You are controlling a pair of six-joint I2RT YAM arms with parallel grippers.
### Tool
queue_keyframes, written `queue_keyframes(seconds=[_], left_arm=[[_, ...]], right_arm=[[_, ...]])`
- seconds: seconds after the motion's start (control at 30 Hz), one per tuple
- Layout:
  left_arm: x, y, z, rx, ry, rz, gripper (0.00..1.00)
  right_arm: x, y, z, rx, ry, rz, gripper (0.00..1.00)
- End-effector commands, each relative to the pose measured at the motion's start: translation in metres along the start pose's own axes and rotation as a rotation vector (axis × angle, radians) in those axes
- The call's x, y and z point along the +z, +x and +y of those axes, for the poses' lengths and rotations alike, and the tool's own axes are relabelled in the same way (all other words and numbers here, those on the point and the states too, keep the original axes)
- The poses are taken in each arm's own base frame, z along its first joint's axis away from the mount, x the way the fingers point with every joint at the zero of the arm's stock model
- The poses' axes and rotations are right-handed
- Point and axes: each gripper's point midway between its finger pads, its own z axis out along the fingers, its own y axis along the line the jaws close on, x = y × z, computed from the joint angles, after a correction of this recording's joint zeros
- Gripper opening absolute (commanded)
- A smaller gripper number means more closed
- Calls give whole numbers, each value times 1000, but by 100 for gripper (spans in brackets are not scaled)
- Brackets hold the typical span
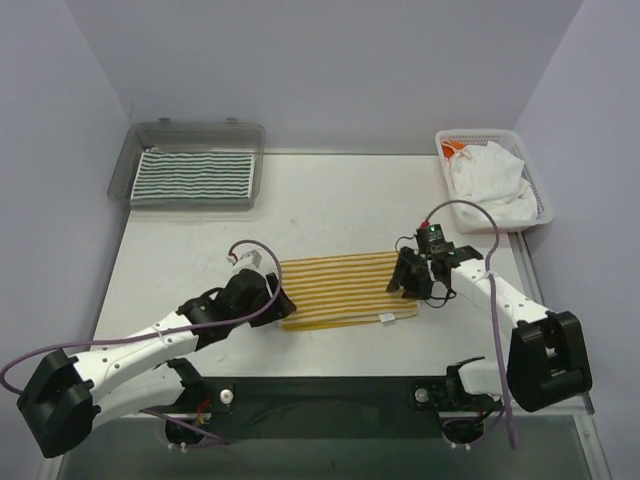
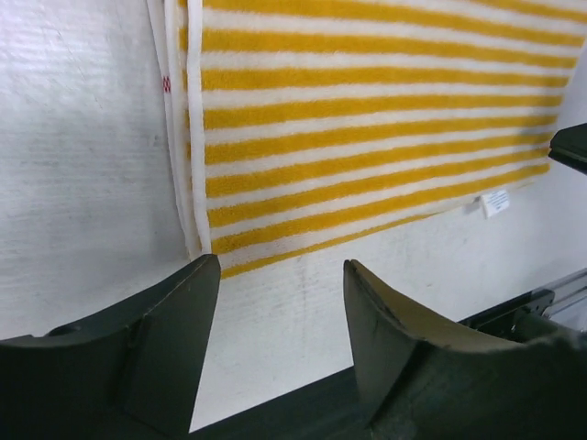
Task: Fold and stack the towels
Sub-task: Fold the towel, then neatly place the folded towel into the bin
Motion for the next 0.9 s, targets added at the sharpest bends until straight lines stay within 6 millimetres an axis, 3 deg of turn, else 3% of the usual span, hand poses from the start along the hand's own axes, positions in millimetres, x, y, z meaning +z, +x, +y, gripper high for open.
queue_keyframes(seconds=[0.0,0.07,0.1,0.13,0.17,0.27,0.3,0.33,0.37,0.4,0.53,0.67,0.87], left_arm=[[-27,-39,-15,25,0,-138,68],[-42,-67,-12,23,-42,-229,69],[-46,-73,-2,49,-81,-237,70],[-49,-80,4,43,-96,-241,70],[-53,-99,17,4,-130,-274,70],[-59,-114,41,-3,-153,-248,76],[-63,-129,65,-32,-209,-268,77],[-63,-129,71,-39,-206,-244,81],[-65,-135,81,-53,-226,-247,82],[-66,-139,99,-56,-268,-246,83],[-59,-133,129,-70,-351,-216,97],[-54,-129,134,-64,-355,-205,98],[-57,-139,145,-92,-378,-232,97]], right_arm=[[-39,-15,39,-298,-19,-157,49],[-50,-20,62,-399,-52,-218,61],[-52,-9,77,-542,-63,-229,66],[-57,-10,90,-599,-76,-258,69],[-58,-4,101,-677,-85,-265,71],[-58,24,140,-934,-109,-266,72],[-48,32,146,-993,-89,-243,72],[-46,51,160,-1101,-112,-226,72],[-49,56,177,-1140,-135,-233,72],[-34,67,183,-1192,-119,-193,72],[-11,96,214,-1357,-112,-153,72],[6,123,236,-1485,-118,-126,72],[29,144,245,-1542,-123,-67,69]])
